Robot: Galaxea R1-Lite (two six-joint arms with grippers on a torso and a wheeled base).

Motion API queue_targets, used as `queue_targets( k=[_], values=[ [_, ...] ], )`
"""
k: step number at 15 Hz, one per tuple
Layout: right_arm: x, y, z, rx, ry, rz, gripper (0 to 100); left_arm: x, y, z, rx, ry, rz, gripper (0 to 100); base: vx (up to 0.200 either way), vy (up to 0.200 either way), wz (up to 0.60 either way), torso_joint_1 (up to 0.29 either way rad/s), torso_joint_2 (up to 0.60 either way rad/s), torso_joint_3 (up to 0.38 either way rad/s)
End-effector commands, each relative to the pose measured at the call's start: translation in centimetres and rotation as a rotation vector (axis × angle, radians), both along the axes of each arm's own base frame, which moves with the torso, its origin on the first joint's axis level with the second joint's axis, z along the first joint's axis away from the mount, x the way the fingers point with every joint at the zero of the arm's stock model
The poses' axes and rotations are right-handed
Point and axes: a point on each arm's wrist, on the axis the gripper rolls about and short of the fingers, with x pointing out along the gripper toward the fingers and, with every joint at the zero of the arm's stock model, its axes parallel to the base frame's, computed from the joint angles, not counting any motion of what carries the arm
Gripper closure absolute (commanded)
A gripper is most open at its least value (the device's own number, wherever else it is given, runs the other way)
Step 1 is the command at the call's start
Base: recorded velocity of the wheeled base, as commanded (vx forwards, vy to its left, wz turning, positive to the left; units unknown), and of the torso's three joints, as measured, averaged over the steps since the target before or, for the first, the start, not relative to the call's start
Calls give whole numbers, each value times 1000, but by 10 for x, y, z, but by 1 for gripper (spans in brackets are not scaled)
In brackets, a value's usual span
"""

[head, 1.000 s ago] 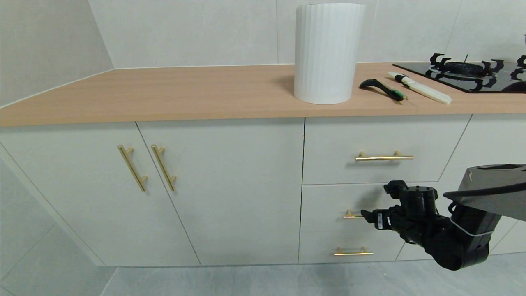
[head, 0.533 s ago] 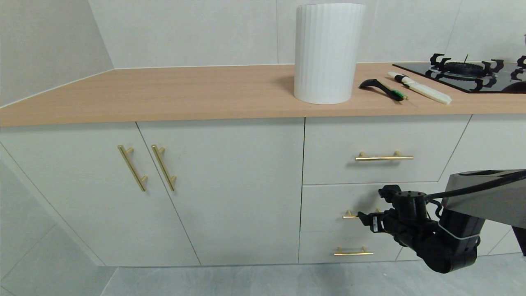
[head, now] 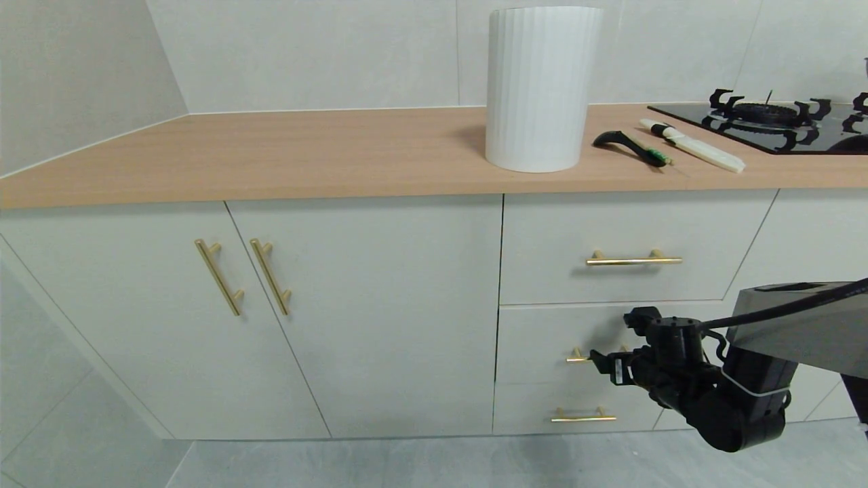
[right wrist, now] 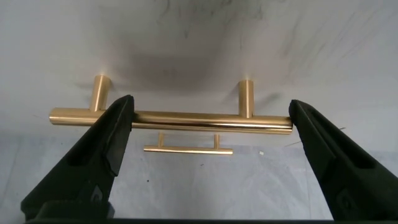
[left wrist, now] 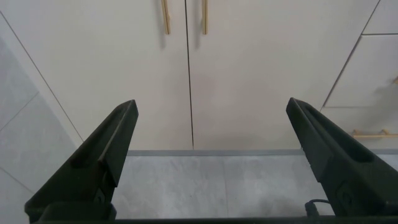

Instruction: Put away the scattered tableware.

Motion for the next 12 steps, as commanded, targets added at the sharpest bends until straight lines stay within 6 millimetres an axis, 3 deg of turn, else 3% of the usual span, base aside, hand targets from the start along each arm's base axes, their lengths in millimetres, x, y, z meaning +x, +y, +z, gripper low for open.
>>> queue_targets(
  k=[1, 7, 12],
  values=[
    [-2, 0, -1, -4, 11, 1, 0, 0, 0, 0, 0, 1, 1, 0, 0, 0, 0, 0, 0, 0],
    [-9, -2, 5, -10, 21, 5, 0, 0, 0, 0, 0, 1, 1, 0, 0, 0, 0, 0, 0, 0],
    [-49, -6, 99, 19, 18, 62, 0, 0, 0, 0, 0, 0, 1, 0, 0, 0, 0, 0, 0, 0]
  ],
)
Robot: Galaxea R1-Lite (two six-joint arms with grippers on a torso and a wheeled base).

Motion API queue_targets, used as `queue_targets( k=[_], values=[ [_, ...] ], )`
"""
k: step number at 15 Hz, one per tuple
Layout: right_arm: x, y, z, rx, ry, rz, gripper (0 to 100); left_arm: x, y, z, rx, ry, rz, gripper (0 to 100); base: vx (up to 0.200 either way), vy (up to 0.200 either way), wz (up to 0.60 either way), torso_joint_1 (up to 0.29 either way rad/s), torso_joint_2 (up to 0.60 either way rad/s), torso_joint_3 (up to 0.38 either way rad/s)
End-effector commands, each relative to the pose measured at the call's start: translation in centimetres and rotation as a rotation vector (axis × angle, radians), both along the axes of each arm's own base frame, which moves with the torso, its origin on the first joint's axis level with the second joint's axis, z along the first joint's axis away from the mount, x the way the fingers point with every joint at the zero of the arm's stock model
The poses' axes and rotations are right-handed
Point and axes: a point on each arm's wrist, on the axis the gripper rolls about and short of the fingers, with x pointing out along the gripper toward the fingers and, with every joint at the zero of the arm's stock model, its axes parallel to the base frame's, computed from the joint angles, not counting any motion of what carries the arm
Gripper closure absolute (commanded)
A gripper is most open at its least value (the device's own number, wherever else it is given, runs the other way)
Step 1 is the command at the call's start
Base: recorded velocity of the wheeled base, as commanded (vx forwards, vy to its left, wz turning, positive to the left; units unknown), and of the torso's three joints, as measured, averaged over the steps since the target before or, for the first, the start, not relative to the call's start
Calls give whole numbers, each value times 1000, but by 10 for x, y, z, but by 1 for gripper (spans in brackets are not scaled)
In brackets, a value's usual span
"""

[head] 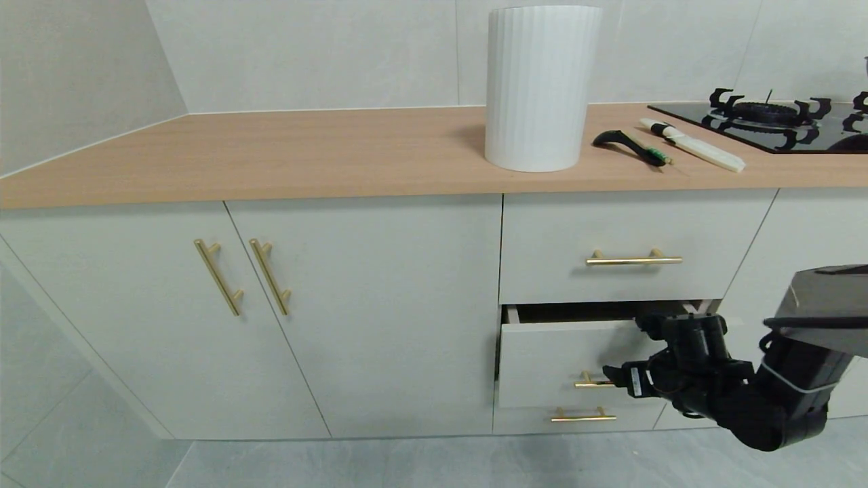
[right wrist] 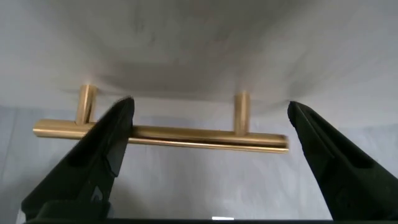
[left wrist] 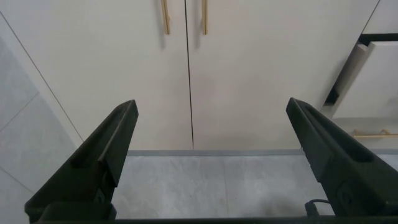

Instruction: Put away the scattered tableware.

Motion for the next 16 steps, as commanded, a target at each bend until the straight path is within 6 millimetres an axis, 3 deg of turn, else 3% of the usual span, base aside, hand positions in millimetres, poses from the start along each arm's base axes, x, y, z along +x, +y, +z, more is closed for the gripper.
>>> queue_targets(
  k=[1, 3, 6, 12, 14, 16],
  values=[
    [-26, 0, 79, 46, -119, 35, 0, 0, 0, 0, 0, 0, 1, 0, 0, 0, 0, 0, 0, 0],
    [-40, 5, 111, 69, -204, 61, 0, 0, 0, 0, 0, 2, 1, 0, 0, 0, 0, 0, 0, 0],
    [-51, 12, 124, 85, -249, 86, 0, 0, 0, 0, 0, 0, 1, 0, 0, 0, 0, 0, 0, 0],
    [-26, 19, 87, 69, -244, 60, 0, 0, 0, 0, 0, 2, 1, 0, 0, 0, 0, 0, 0, 0],
    [-16, 21, 65, 58, -264, 35, 0, 0, 0, 0, 0, 0, 1, 0, 0, 0, 0, 0, 0, 0],
    [-12, 23, 59, 62, -288, 32, 0, 0, 0, 0, 0, 0, 1, 0, 0, 0, 0, 0, 0, 0]
  ],
)
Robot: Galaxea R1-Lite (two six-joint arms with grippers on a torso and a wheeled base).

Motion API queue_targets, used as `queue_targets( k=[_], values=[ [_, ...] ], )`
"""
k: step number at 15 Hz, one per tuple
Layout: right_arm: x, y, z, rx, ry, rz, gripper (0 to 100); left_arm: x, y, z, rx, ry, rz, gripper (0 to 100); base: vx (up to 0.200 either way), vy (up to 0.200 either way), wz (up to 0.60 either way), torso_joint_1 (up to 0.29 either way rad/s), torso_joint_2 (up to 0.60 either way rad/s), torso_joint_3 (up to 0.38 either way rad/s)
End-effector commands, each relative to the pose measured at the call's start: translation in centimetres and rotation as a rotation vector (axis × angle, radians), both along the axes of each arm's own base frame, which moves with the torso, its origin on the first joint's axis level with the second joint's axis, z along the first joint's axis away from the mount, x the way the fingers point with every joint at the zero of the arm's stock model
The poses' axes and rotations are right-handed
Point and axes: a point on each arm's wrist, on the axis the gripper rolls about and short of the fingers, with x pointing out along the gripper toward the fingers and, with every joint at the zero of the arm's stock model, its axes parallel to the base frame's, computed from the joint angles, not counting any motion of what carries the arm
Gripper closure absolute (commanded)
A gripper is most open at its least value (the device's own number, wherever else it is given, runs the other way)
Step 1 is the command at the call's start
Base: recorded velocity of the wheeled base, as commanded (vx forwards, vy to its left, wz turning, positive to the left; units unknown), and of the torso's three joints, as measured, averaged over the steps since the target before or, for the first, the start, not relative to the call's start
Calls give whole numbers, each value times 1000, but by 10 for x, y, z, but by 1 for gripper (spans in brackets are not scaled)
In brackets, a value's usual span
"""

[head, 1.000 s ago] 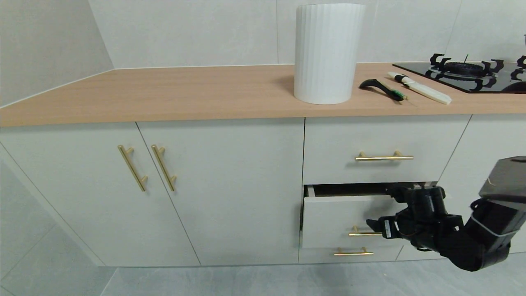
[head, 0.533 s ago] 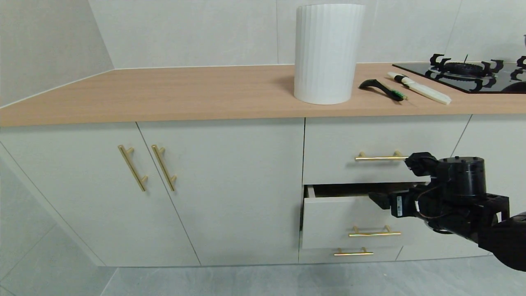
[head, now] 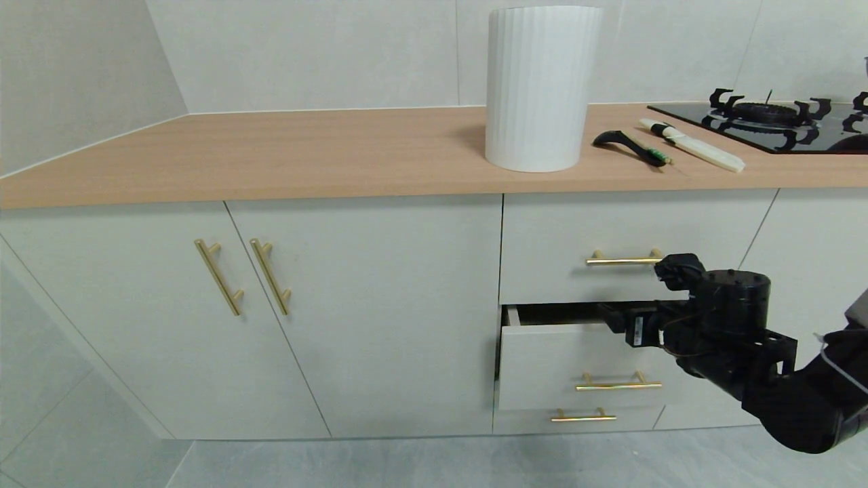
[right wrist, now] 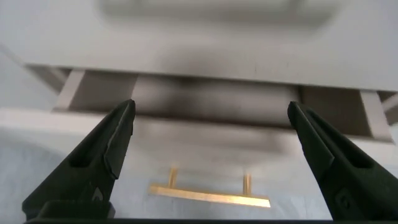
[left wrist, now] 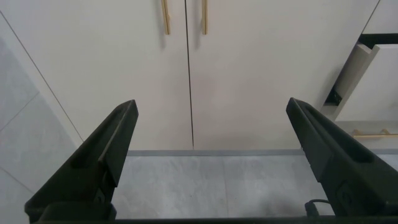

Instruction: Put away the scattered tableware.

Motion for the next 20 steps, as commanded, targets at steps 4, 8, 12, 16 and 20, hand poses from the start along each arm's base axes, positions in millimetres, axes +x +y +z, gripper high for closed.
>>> queue_targets(
  k=[4, 8, 12, 16, 20],
  values=[
    [13, 3, -33, -20, 44, -24, 0, 0, 0, 0, 0, 1, 1, 0, 0, 0, 0, 0, 0, 0],
    [13, 3, -35, -20, 46, -25, 0, 0, 0, 0, 0, 0, 1, 0, 0, 0, 0, 0, 0, 0],
    [14, 3, -35, -21, 47, -27, 0, 0, 0, 0, 0, 0, 1, 0, 0, 0, 0, 0, 0, 0],
    [13, 2, -37, -24, 53, -26, 0, 0, 0, 0, 0, 0, 1, 0, 0, 0, 0, 0, 0, 0],
    [11, 2, -35, -26, 59, -26, 0, 0, 0, 0, 0, 1, 1, 0, 0, 0, 0, 0, 0, 0]
  ],
)
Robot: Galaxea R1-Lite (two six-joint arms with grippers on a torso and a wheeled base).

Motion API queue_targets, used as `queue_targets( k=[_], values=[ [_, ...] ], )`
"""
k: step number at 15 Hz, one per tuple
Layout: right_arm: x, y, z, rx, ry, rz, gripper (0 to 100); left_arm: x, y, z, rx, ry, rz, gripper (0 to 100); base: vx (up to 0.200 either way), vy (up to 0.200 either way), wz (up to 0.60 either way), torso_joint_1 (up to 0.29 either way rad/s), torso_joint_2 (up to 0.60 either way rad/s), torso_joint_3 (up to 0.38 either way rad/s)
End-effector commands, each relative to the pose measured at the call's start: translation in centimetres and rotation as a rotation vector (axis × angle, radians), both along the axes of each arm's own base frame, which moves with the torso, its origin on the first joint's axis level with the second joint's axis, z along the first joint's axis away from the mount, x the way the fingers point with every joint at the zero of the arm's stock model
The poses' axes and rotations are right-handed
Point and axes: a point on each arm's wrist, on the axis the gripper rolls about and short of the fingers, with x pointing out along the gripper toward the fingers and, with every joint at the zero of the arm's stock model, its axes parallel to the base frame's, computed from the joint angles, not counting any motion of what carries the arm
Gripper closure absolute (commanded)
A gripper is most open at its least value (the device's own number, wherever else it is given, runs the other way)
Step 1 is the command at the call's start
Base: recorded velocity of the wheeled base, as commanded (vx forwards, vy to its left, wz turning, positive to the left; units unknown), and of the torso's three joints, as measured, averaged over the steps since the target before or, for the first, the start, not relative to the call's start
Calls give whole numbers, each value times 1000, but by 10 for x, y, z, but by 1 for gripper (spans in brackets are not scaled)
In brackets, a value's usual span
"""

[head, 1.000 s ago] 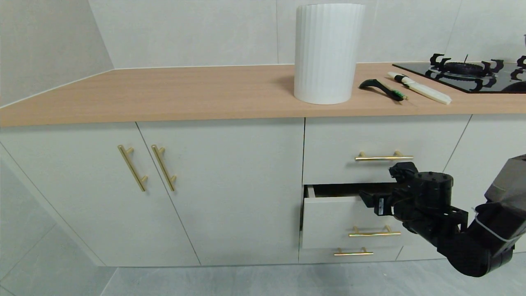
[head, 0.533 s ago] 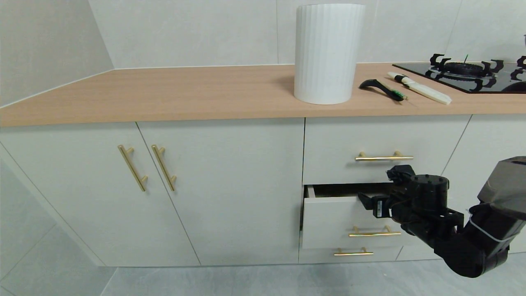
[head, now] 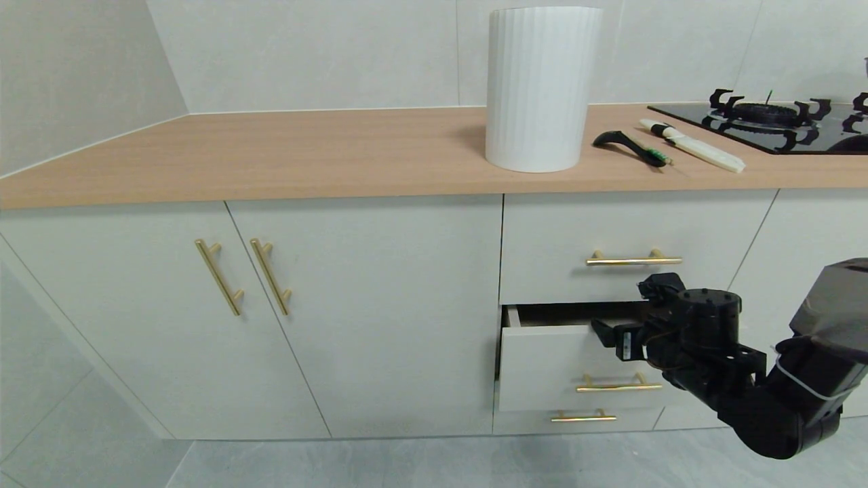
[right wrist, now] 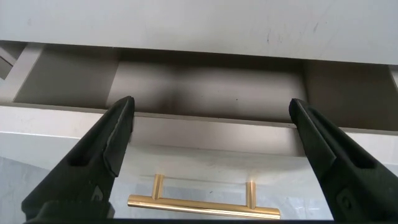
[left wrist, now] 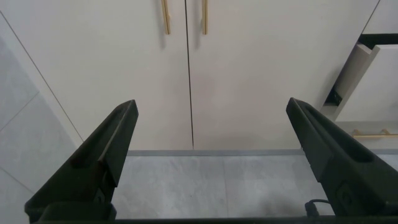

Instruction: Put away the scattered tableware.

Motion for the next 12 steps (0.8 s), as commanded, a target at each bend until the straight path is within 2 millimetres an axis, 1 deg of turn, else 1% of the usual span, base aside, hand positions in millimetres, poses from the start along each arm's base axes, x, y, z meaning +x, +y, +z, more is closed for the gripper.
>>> queue_targets(
  k=[1, 5, 8, 12],
  values=[
    [-1, 0, 1, 0, 2, 1, 0, 0, 0, 0, -1, 0, 1, 0, 0, 0, 0, 0, 0, 0],
    [-4, -1, 2, -7, 22, 2, 0, 0, 0, 0, -1, 1, 1, 0, 0, 0, 0, 0, 0, 0],
    [-12, -3, 12, -13, 54, 11, 0, 0, 0, 0, -1, 1, 1, 0, 0, 0, 0, 0, 0, 0],
    [-19, -4, 17, -26, 108, 20, 0, 0, 0, 0, -1, 0, 1, 0, 0, 0, 0, 0, 0, 0]
  ],
)
